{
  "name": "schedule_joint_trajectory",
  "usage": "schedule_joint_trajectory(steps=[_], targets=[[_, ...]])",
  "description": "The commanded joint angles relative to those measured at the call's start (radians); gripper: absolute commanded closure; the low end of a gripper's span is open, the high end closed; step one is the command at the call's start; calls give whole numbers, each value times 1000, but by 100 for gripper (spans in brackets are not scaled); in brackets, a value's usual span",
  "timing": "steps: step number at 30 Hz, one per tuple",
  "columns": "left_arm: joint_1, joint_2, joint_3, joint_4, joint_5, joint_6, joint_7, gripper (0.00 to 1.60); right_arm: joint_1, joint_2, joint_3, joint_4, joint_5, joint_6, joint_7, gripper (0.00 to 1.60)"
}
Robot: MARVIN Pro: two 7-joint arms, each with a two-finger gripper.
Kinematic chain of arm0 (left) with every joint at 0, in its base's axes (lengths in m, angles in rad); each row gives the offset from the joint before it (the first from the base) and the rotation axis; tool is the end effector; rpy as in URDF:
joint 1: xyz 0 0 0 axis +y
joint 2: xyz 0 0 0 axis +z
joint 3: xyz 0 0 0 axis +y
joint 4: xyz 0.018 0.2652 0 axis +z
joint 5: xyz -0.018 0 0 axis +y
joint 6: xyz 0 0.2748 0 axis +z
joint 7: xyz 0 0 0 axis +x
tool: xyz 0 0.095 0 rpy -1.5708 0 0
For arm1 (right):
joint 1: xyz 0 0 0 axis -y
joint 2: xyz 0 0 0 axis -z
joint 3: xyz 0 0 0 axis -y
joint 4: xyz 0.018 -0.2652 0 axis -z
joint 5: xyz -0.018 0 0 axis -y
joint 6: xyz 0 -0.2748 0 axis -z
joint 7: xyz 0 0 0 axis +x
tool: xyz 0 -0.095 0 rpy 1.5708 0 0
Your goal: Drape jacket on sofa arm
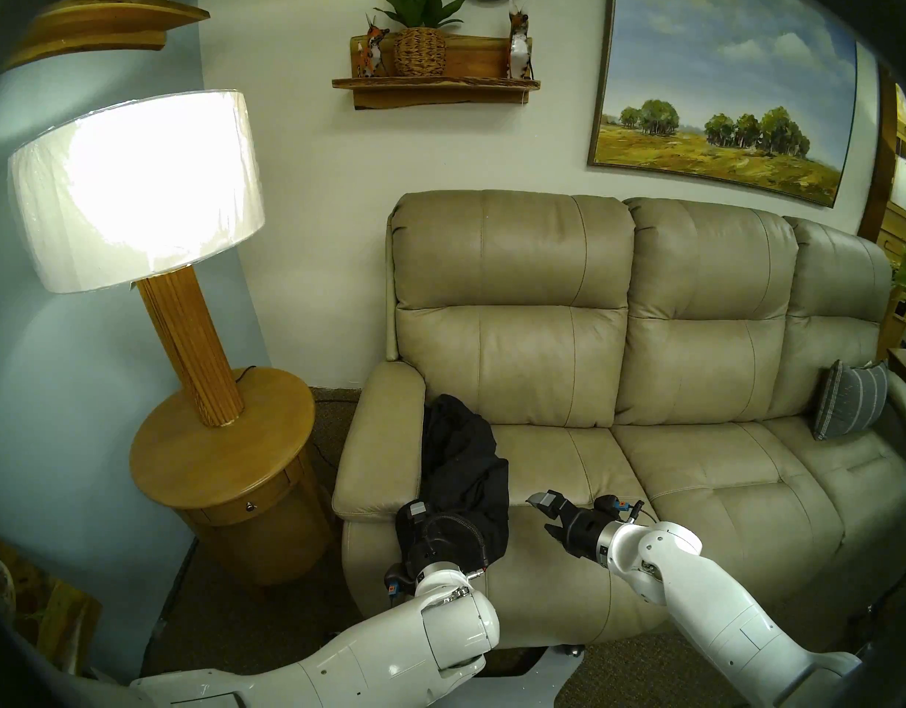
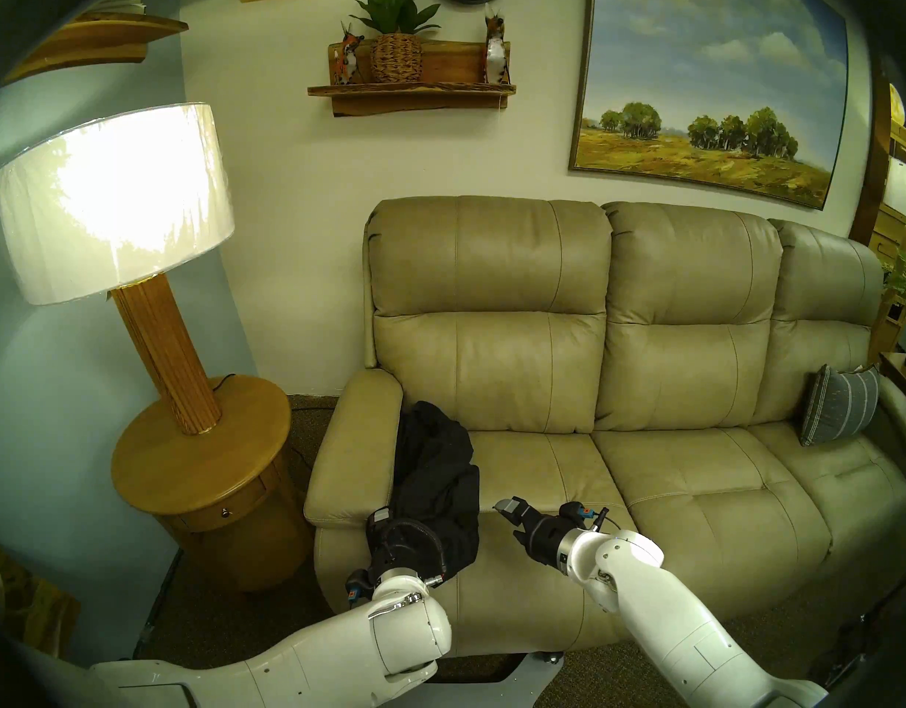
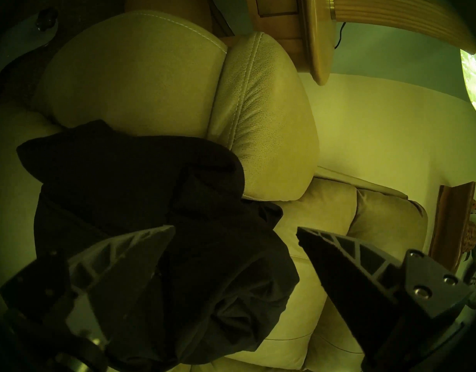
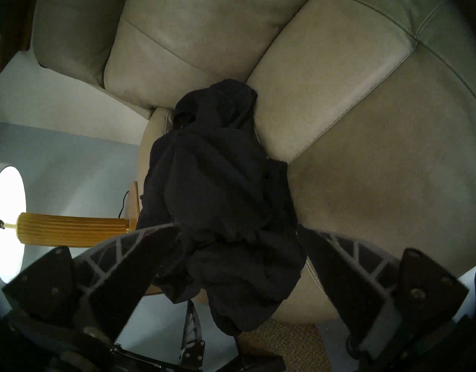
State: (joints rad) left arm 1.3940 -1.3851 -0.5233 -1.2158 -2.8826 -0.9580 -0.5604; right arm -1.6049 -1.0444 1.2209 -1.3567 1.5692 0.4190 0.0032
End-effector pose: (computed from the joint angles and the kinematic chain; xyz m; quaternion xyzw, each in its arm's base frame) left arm 0.2847 -0.1376 -0.4314 0.4718 0.7258 0.3753 0.3313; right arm 0.3185 -0.0402 -0.4034 -0.8344 0.2670 -0.2838 0.3898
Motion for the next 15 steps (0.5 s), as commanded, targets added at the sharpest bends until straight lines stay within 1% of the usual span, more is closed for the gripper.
schedule_joint_trajectory(steps=[1, 2, 4, 5, 12, 15], targets=[[-40, -85, -33, 58, 3, 45, -9, 0, -2, 4, 6, -8, 7, 3, 34, 0], [-42, -95, -43, 72, 3, 68, -4, 0, -2, 4, 6, -6, 7, 3, 35, 0], [-55, -128, -64, 123, 3, 72, -11, 0, -4, 4, 6, -5, 7, 2, 37, 0], [-58, -140, -77, 142, 3, 89, -8, 0, -5, 4, 6, -5, 8, 1, 39, 0], [-146, -181, -59, 244, 3, 169, 43, 0, -5, 9, 12, 9, 13, 2, 43, 0], [-182, -201, -71, 301, 3, 207, 70, 0, -2, 8, 11, 17, 13, 3, 44, 0]])
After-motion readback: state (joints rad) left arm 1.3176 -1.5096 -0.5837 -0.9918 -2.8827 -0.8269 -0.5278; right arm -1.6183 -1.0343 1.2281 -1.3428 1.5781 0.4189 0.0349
